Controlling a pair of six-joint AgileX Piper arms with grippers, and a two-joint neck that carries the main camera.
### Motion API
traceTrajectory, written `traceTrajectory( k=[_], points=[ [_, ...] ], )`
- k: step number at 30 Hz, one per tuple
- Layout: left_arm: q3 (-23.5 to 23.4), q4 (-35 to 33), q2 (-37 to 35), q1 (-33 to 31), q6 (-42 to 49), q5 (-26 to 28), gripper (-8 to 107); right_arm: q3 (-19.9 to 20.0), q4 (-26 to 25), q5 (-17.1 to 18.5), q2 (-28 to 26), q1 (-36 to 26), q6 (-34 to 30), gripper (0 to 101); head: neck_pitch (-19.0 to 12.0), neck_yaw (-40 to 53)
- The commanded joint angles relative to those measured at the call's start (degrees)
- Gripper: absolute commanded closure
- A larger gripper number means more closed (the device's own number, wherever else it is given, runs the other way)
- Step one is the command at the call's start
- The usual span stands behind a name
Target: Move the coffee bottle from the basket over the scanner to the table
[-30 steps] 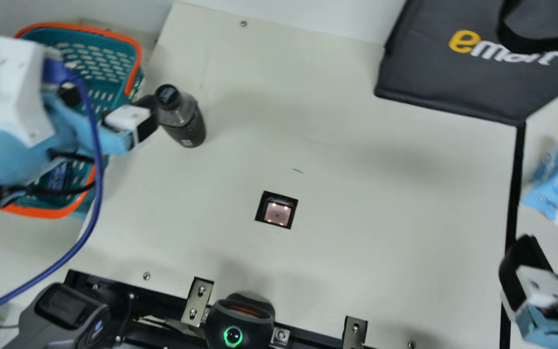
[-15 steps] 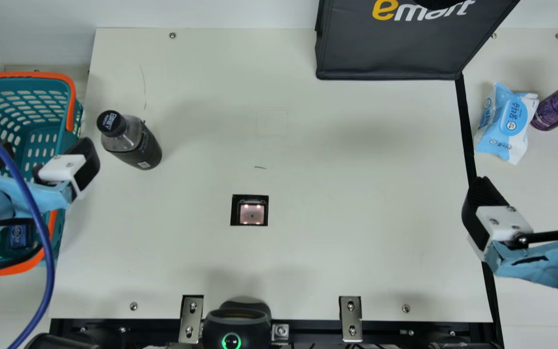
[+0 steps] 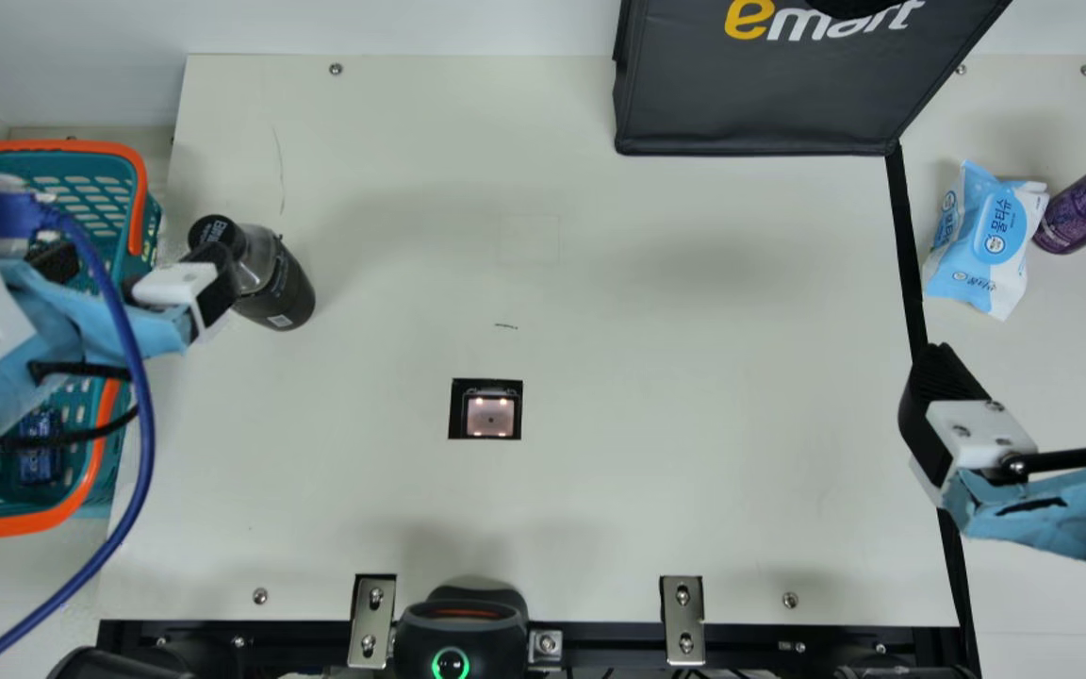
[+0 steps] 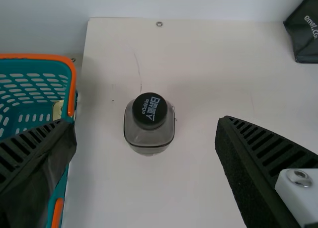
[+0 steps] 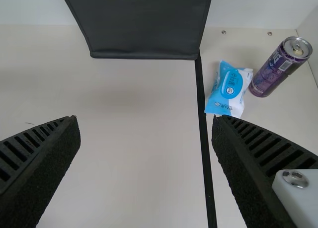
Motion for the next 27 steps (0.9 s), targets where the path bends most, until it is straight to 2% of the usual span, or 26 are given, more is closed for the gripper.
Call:
traceTrajectory(
  k=[1,14,27],
  points=[
    [-0.19,-0.19,2.42,0.12,0.35,-0.71,9,0.00,0.00,0.00,0.00,0.00,0.00,6,-1.75,0.00],
    [1.70,-0.33,11.52,1.20,1.33,-7.45,9,0.00,0.00,0.00,0.00,0.00,0.00,6,-1.75,0.00],
    [5.30,0.06,16.24,2.08,-0.59,-15.08,9,0.00,0.00,0.07,0.00,0.00,0.00,6,-1.75,0.00]
  ],
)
